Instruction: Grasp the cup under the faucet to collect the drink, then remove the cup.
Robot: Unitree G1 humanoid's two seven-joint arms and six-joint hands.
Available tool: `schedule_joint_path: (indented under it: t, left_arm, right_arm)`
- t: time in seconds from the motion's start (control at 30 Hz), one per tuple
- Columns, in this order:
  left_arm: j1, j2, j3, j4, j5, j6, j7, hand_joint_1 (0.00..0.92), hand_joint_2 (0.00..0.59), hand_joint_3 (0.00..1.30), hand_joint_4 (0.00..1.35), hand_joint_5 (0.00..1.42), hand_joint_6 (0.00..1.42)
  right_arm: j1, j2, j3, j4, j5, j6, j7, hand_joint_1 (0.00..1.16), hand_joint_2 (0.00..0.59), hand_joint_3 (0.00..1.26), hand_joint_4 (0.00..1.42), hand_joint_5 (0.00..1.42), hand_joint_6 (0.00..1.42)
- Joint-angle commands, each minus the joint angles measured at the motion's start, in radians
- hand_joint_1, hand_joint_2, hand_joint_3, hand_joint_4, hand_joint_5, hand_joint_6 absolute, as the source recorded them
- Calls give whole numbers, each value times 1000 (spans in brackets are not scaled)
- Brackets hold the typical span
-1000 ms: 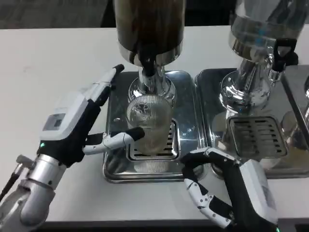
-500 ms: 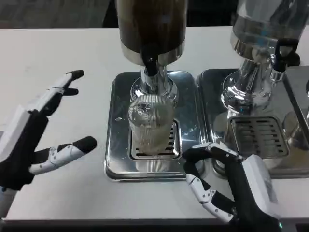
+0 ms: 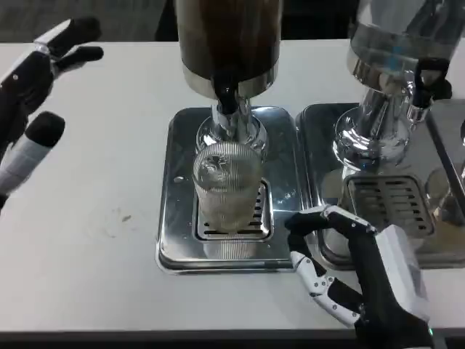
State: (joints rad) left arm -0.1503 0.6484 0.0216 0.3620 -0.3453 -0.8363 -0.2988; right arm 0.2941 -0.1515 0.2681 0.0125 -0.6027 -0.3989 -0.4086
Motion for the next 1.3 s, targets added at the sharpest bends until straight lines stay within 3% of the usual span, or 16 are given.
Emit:
schedule_joint_path:
  t: [0.03, 0.13, 0.27, 0.5, 0.87, 1.0, 1.3]
  left_arm:
    - [-75, -4, 14, -62, -134, 145, -208, 0, 29, 158, 122, 197, 146]
    - [-134, 0, 12, -72, -169, 243, -332, 0, 27, 153, 119, 200, 143]
    - [-182, -32, 28, -81, -194, 329, -440, 0, 33, 164, 129, 210, 141]
    - [-249, -89, 58, -84, -202, 426, -541, 0, 30, 164, 126, 212, 141]
    - [-329, -175, 84, -33, -168, 482, -581, 0, 38, 139, 88, 167, 123]
    - [-361, -204, 77, 21, -132, 481, -592, 0, 38, 121, 7, 98, 84]
    - [-413, -236, 69, 139, -63, 475, -642, 0, 44, 99, 0, 70, 59]
  right_arm:
    - [-1, 1, -9, 11, 6, -17, -13, 561, 428, 603, 565, 431, 310]
    - [-4, 6, -11, 18, 10, -20, -16, 562, 428, 592, 565, 422, 307]
    - [-7, 11, -15, 32, 14, -27, -21, 562, 429, 591, 565, 422, 307]
    - [-12, 25, -16, 52, 10, -32, -38, 565, 436, 590, 565, 421, 306]
    - [-9, 48, -16, 77, 20, -35, -55, 573, 441, 590, 565, 421, 306]
    - [-8, 53, -16, 81, 22, -35, -61, 574, 441, 590, 565, 421, 306]
    - [-5, 59, -11, 81, 15, -38, -70, 578, 441, 590, 573, 421, 287]
